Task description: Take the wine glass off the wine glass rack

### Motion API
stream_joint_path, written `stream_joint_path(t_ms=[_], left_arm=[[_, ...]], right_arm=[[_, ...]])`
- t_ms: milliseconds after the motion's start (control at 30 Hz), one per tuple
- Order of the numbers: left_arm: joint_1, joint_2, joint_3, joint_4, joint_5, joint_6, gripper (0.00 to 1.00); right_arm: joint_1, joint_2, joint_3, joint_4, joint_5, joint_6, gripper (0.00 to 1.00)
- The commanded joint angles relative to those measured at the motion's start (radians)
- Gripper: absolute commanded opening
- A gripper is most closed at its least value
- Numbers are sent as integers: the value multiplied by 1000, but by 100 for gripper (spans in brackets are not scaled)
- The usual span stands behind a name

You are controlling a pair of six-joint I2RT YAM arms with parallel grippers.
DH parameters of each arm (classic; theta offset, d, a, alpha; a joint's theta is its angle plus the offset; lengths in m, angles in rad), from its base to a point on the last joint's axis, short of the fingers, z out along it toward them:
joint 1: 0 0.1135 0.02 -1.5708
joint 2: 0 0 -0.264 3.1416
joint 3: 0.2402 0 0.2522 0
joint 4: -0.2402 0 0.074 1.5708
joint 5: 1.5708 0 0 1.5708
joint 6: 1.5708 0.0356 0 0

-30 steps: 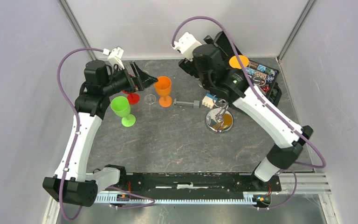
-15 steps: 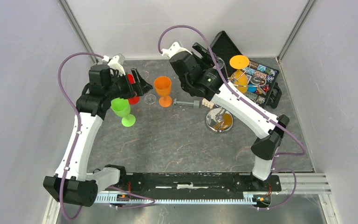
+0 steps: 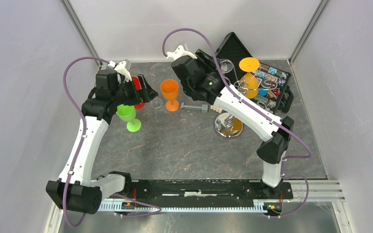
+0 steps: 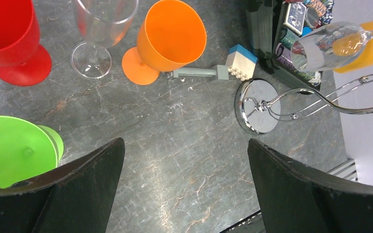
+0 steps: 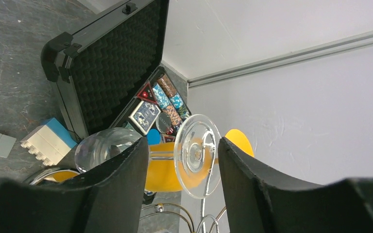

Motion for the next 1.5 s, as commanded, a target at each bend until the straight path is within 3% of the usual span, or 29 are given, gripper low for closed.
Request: stream_joint_path(t_ms=[0, 233, 633, 1133, 1267, 1333, 1467], left_arm=[[5, 6, -5, -3, -17, 53, 100], [5, 11, -9, -8, -29, 68, 100], [5, 18, -16, -11, -43, 76, 100], [5, 32, -17, -12, -61, 84, 100], [5, 38, -22, -14, -62, 85, 100], [5, 36, -24, -16, -68, 87, 100], [5, 37, -24, -17, -70, 88, 100]], right_arm=[[-1, 17, 32, 37, 96, -19, 58], [-14, 27, 25, 94, 175, -53, 50], [-29, 17, 12, 97, 172, -51, 29], [-63, 1, -29, 58, 113, 5, 23], [-64, -1, -32, 57, 113, 2, 12], [-65, -5, -30, 60, 112, -5, 1], [-64, -23, -32, 82, 120, -39, 0]])
